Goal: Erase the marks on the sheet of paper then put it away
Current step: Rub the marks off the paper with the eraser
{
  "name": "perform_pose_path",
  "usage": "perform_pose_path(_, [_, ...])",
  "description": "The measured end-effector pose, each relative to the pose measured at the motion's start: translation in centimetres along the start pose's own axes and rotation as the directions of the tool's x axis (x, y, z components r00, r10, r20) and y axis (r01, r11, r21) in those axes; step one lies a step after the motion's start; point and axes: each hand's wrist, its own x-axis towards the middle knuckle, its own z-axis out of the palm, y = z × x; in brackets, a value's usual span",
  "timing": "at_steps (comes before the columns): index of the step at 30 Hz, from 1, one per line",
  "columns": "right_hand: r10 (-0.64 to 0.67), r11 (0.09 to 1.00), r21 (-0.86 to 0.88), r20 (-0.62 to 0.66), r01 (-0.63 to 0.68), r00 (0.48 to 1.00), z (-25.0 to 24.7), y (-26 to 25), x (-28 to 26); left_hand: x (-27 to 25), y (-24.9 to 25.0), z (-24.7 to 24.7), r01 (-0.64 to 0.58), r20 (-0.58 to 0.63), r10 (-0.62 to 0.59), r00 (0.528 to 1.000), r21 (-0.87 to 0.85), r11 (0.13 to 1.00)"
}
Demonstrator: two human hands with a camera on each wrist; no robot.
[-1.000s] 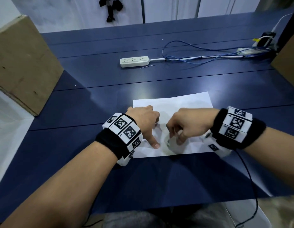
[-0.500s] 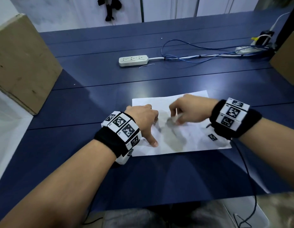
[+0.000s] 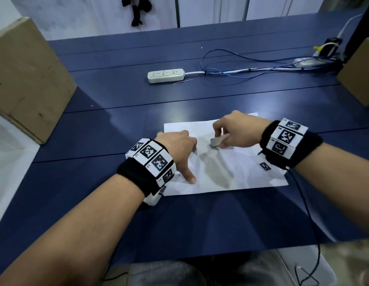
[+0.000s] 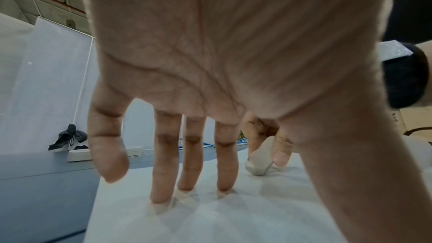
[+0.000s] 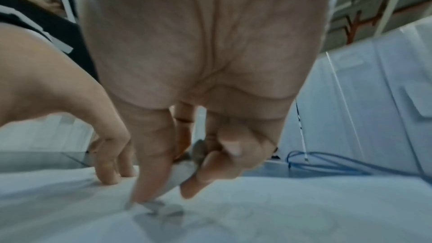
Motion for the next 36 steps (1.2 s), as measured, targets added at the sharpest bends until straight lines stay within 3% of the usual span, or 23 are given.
perform_pose_path(3, [-0.098,0.995,0.029,0.107,0.095,0.989,0.6,-0.5,-1.6,0.0,-0.1,0.1,0.004,-0.012,-0.004,1.0,-0.007,1.0])
perform_pose_path(5, [-0.177,0.983,0.098,0.292,0.154,0.94,1.2,-1.6,-3.2,0.1,-0.2,0.2,0.003,-0.007,-0.003,1.0,-0.009,1.0])
perform_pose_path(7, [-0.206,0.978,0.119,0.377,0.174,0.903,1.3,-2.2,-3.5,0.1,-0.2,0.1,0.003,-0.001,-0.003,1.0,-0.012,1.0])
perform_pose_path(11, [-0.086,0.996,0.024,0.13,0.083,0.988,0.3,-1.1,-0.2,-0.1,-0.1,0.1,0.0,-0.007,0.0,1.0,-0.006,1.0])
perform_pose_path(14, [0.011,1.0,-0.001,-0.01,-0.011,1.0,0.1,-0.3,0.6,-0.2,-0.2,0.1,-0.002,-0.012,0.001,1.0,-0.015,1.0])
perform_pose_path(16, [-0.083,0.996,0.042,0.068,0.08,0.994,0.4,-0.7,-0.7,-0.1,-0.2,0.2,-0.003,-0.013,0.003,1.0,-0.011,1.0])
perform_pose_path(19, [-0.228,0.971,0.15,0.351,0.186,0.908,1.3,-2.2,-2.9,0.0,-0.3,0.2,-0.006,-0.005,0.006,1.0,-0.002,1.0])
perform_pose_path(20, [-0.236,0.97,0.153,0.376,0.191,0.896,1.4,-2.4,-3.0,0.0,-0.2,0.2,-0.008,-0.002,0.008,1.0,0.0,1.0])
perform_pose_path(24, [-0.116,0.993,0.044,0.15,0.11,0.982,0.4,-1.3,-0.1,0.0,-0.2,0.2,-0.004,-0.005,0.004,1.0,0.001,1.0])
perform_pose_path(27, [-0.043,0.999,0.024,0.024,0.042,0.999,0.1,-0.3,0.4,0.0,-0.2,0.2,-0.005,-0.009,0.005,1.0,0.003,1.0])
perform_pose_path(29, [-0.107,0.994,0.028,0.097,0.105,0.989,0.6,-0.7,-1.1,0.0,-0.3,0.2,-0.007,-0.007,0.007,1.0,0.0,1.0])
perform_pose_path(32, [-0.189,0.982,0.09,0.321,0.169,0.928,1.3,-1.7,-3.4,0.0,-0.3,0.2,-0.011,-0.004,0.011,1.0,0.001,1.0])
perform_pose_path(34, [-0.162,0.987,0.053,0.278,0.154,0.947,1.1,-1.5,-2.9,0.0,-0.2,0.2,-0.013,-0.003,0.013,1.0,0.002,1.0])
perform_pose_path(36, [-0.087,0.996,0.018,0.141,0.085,0.986,0.4,-0.7,-1.2,0.0,-0.2,0.2,-0.012,-0.002,0.012,1.0,-0.003,1.0])
